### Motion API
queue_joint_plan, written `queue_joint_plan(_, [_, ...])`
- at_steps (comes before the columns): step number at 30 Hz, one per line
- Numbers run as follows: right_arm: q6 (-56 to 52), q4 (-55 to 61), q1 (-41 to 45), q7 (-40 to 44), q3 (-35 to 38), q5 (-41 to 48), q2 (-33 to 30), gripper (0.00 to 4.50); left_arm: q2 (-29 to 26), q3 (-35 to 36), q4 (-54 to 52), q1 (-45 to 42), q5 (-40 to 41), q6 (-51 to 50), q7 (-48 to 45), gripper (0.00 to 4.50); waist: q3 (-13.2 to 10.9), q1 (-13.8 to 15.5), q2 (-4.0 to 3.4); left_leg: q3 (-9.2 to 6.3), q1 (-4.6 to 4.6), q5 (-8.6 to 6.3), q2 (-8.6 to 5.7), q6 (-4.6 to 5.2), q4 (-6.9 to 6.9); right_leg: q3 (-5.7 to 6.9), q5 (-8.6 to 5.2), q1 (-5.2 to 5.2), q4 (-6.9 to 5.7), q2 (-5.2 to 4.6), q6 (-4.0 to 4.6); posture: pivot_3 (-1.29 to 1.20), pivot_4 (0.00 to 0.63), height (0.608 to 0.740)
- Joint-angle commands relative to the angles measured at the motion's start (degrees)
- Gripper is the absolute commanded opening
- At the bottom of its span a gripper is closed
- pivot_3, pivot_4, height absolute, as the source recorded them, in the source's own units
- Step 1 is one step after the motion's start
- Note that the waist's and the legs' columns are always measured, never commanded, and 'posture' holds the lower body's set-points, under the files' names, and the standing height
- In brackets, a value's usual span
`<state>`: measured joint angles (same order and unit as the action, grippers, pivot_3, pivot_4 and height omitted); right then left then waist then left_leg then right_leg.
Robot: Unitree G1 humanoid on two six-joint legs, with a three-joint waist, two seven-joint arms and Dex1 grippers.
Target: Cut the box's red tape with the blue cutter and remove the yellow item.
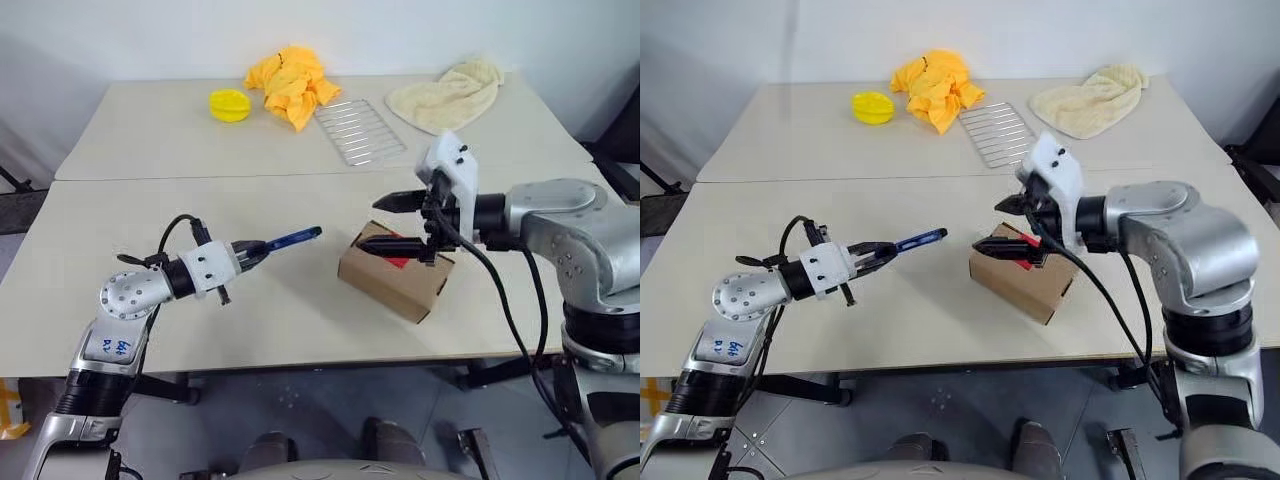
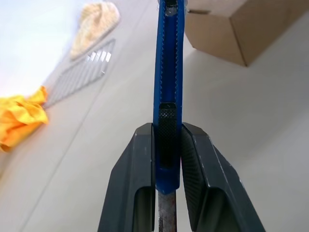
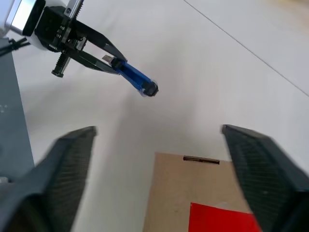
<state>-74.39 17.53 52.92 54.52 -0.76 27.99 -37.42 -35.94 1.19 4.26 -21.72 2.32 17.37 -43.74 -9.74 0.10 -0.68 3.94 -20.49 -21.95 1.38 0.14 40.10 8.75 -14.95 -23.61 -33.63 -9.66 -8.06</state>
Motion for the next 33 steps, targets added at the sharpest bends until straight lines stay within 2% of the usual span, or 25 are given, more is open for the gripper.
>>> queue_joint_plan(1, [-4.19,-5.44,6.48,-1.92,1.93,2.49,1.04,4.44,2.03,0.18,-0.41,-3.14,1.2,3.76,1.72,0.54,-0.02,-0.14,0.04,-0.01,-0.02,0.0,0.0,0.0,0.0,0.02,0.0,0.0,0.01,0.0,0.0,0.0,0.15,0.74])
queue_joint_plan(4, [-5.98,-14.13,11.8,-4.57,3.28,3.31,5.26,4.44,5.58,-1.51,0.56,-6.55,1.77,5.22,1.81,0.54,-0.02,-0.38,0.04,0.0,-0.01,0.0,0.01,0.0,0.01,0.02,0.0,0.0,-0.02,0.0,0.0,0.0,0.15,0.74])
queue_joint_plan(9, [-4.94,-18.45,13.97,-5.6,1.87,4.55,8.14,4.44,7.99,-3.25,4.66,-10.94,0.13,8.38,2.12,0.54,-0.02,-0.42,0.04,-0.01,-0.01,0.01,0.01,-0.01,-0.02,0.17,0.0,0.0,-0.02,0.0,0.0,0.0,0.15,0.74])
queue_joint_plan(16, [-5.06,-19.41,14.2,-5.42,-0.5,6.13,8.64,4.44,8.86,-4.05,7.81,-13.26,-0.18,10.51,2.11,0.54,-0.02,-0.54,0.04,-0.01,-0.02,0.0,0.01,-0.01,-0.04,0.22,0.0,-0.01,0.01,0.0,-0.01,0.0,0.15,0.74])
queue_joint_plan(33, [-4.46,-18.55,13.4,-4.4,-3.76,6.78,6.53,4.44,8.46,-4.94,6.55,-11.92,-0.35,11.25,1.61,0.54,-0.02,-0.52,0.04,-0.01,-0.02,0.0,0.02,-0.01,-0.03,0.22,0.0,-0.01,0.01,0.0,-0.01,0.0,0.15,0.74])
